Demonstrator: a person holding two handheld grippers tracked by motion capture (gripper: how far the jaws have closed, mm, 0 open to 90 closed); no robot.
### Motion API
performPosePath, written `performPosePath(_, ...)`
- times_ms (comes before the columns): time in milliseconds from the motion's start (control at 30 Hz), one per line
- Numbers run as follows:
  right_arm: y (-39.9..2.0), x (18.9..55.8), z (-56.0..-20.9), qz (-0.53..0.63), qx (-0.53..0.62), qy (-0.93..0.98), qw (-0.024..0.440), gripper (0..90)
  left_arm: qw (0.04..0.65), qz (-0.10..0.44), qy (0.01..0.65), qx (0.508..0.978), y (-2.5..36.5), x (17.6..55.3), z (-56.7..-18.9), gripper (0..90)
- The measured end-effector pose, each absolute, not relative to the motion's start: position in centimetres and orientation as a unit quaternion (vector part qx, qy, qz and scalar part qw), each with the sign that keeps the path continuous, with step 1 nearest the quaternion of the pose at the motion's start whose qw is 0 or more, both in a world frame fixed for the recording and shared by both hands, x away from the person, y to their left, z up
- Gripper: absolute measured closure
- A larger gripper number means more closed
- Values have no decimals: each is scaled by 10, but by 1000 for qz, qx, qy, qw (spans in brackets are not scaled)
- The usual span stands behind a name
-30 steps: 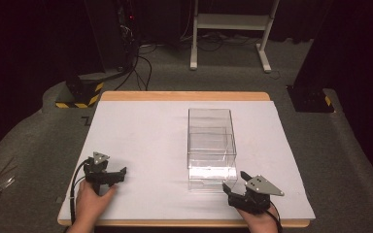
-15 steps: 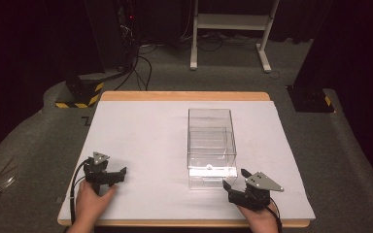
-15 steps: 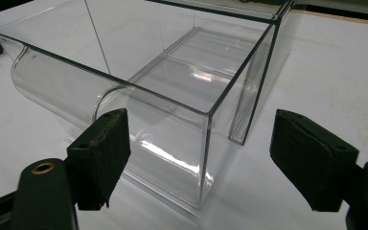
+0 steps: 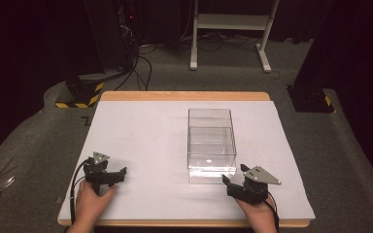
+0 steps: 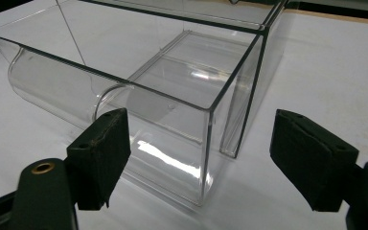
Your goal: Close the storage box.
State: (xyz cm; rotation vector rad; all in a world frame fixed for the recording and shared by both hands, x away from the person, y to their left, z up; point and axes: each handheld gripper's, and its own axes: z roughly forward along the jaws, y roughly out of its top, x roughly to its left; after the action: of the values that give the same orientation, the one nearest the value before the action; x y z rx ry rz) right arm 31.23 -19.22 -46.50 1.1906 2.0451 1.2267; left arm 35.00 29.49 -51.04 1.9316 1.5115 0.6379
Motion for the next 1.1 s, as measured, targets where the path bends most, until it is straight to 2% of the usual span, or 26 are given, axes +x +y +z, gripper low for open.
performPosePath(1100,-186,355,-466,444,452,734,244,221,298,242,569,728,295,350,-510,13)
